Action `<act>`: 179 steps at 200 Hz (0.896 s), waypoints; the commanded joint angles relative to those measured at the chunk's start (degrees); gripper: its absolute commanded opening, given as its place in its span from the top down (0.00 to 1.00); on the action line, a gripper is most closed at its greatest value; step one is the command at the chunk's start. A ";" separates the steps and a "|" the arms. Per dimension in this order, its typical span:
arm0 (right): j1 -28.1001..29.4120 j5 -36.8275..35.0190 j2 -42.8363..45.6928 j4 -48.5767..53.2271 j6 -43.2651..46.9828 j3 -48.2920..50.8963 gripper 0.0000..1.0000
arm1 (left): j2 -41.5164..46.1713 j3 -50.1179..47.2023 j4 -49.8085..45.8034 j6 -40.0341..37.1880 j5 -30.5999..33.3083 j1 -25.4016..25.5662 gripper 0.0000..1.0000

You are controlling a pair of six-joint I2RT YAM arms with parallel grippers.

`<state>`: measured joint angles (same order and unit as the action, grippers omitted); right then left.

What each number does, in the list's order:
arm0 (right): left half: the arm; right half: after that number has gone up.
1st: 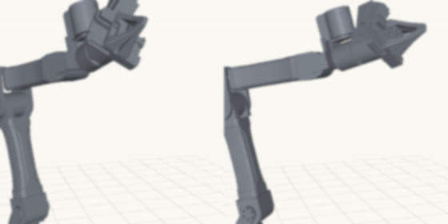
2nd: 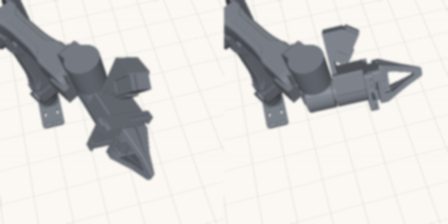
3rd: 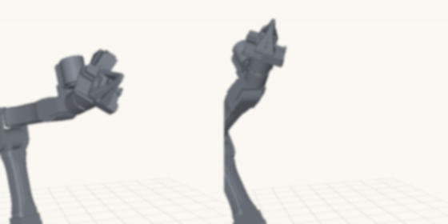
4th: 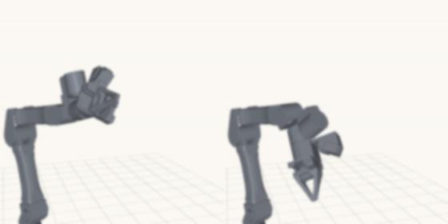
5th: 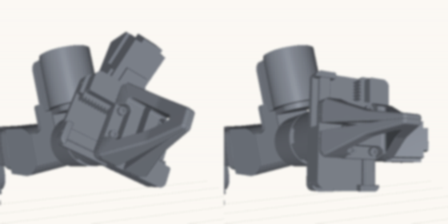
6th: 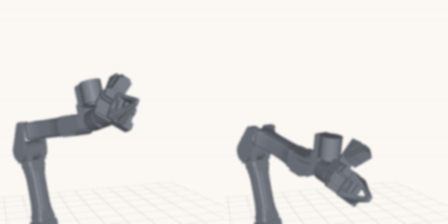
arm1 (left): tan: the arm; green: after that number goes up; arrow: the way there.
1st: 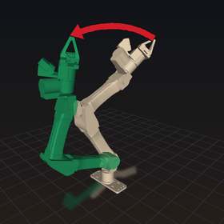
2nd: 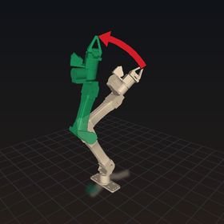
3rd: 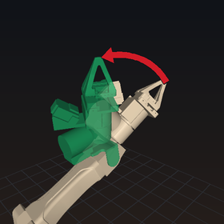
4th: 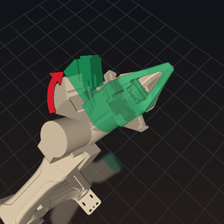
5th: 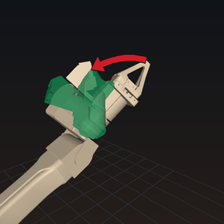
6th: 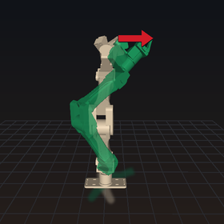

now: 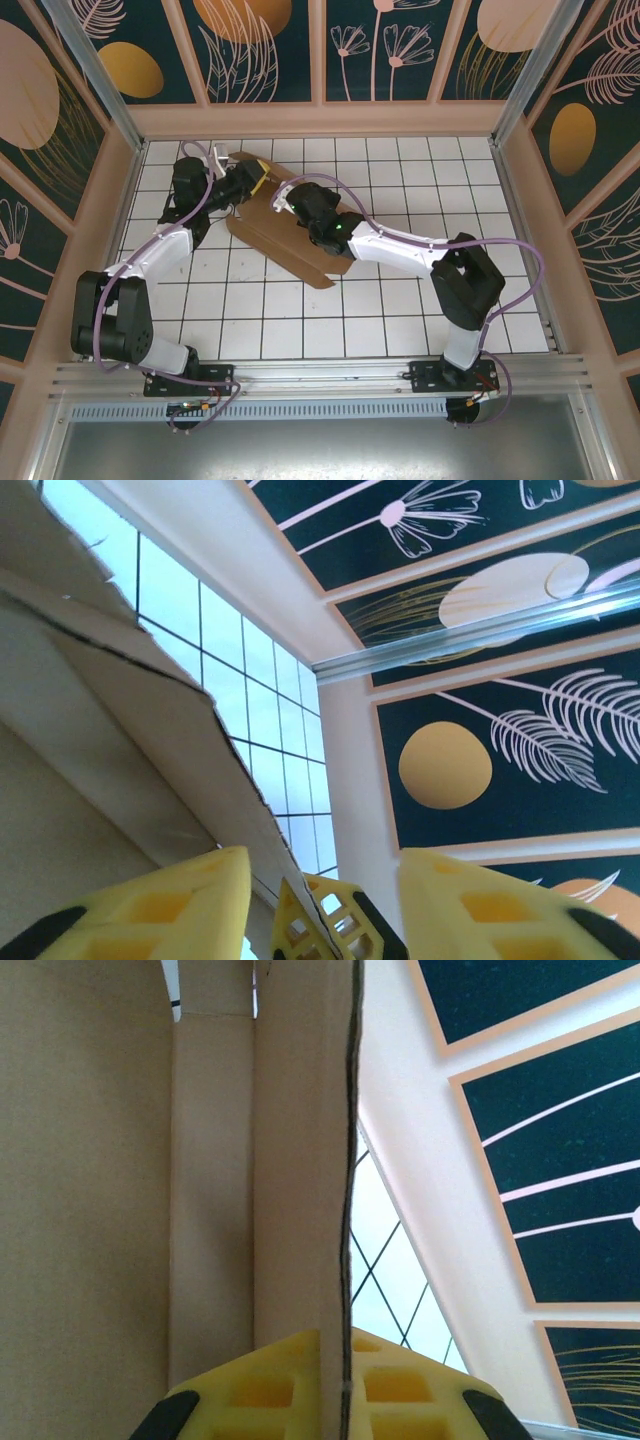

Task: Fold the paper box

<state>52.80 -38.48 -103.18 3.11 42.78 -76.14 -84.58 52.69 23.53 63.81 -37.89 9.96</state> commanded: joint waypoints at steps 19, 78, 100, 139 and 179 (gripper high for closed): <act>0.02 0.70 0.83 0.46 -2.34 -2.46 0.91 | -1.59 1.44 -2.18 0.95 0.36 -0.29 0.42; 1.52 1.52 0.42 1.33 -2.91 -3.05 0.91 | -4.83 7.24 -6.32 0.44 1.16 -0.21 0.37; 1.84 1.75 0.31 1.45 -2.65 -3.39 0.90 | -6.67 8.51 -7.77 0.35 1.94 0.03 0.40; 1.96 2.44 0.31 2.59 -2.36 -4.67 0.90 | -8.59 10.62 -11.44 -0.10 3.63 0.59 0.48; 1.88 3.42 -0.02 3.61 -2.28 -5.59 0.90 | -8.77 11.50 -11.50 1.18 4.92 0.94 0.77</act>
<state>54.22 -36.01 -103.20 7.18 41.43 -79.20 -93.08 62.06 12.97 65.04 -34.72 10.50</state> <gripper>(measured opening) 0.099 0.313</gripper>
